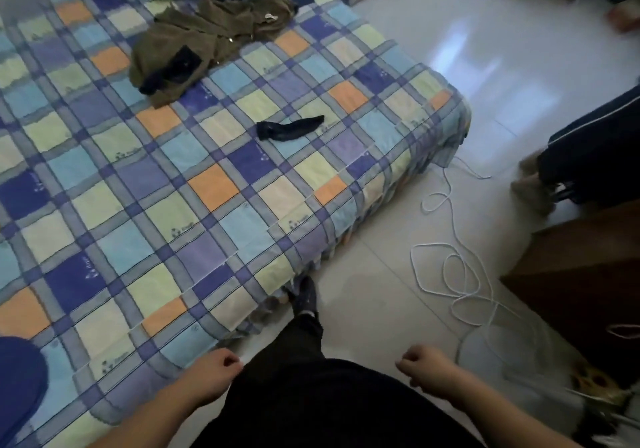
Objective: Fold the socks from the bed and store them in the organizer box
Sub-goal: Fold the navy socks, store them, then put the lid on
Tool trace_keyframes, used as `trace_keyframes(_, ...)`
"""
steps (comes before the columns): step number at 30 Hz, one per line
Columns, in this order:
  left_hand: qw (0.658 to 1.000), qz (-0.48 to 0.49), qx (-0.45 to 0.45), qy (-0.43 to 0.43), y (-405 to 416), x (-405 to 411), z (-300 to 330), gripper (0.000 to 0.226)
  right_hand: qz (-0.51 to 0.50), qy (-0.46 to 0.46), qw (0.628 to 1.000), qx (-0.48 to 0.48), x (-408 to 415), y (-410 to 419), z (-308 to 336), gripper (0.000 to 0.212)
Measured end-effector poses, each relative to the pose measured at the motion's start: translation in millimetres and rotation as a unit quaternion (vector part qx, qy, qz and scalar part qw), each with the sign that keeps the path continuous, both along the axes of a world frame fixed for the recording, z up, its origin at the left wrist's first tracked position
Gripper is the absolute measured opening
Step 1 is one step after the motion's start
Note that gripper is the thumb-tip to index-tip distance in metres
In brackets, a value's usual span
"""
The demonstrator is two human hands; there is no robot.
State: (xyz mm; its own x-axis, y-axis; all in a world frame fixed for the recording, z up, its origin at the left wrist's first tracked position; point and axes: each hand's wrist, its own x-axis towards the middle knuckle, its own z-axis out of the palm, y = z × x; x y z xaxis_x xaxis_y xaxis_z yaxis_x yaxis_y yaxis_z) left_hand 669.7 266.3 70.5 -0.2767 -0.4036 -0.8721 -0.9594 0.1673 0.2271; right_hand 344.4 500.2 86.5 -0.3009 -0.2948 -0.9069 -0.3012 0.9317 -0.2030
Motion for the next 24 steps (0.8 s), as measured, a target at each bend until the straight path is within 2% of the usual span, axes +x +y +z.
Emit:
trace_keyframes(5,0.999,-0.027,0.009,-0.031,-80,-54,-9,0.016,-0.027,0.028,0.999,-0.013,-74,-65,15,0.024)
trace_keyframes(8,1.000,-0.019,-0.013,-0.016,-142,-106,-2,0.020,-0.112,0.050,0.990,-0.063,-122,-104,26,0.021)
trace_keyframes(12,0.996,0.062,-0.038,0.049,-213,-190,18,0.021,-0.189,0.064,0.974,-0.108,-173,-132,34,0.019)
trace_keyframes(17,0.984,0.137,-0.040,0.108,-250,-294,34,0.016,-0.149,0.064,0.983,-0.082,-234,-125,17,0.023)
trace_keyframes(20,0.983,0.148,-0.029,0.103,-240,-346,34,0.022,-0.117,0.053,0.991,-0.030,-283,-109,7,0.026)
trace_keyframes(24,0.983,0.160,-0.031,0.081,-201,-406,30,0.019,-0.041,0.035,0.998,0.020,-374,-96,9,0.027)
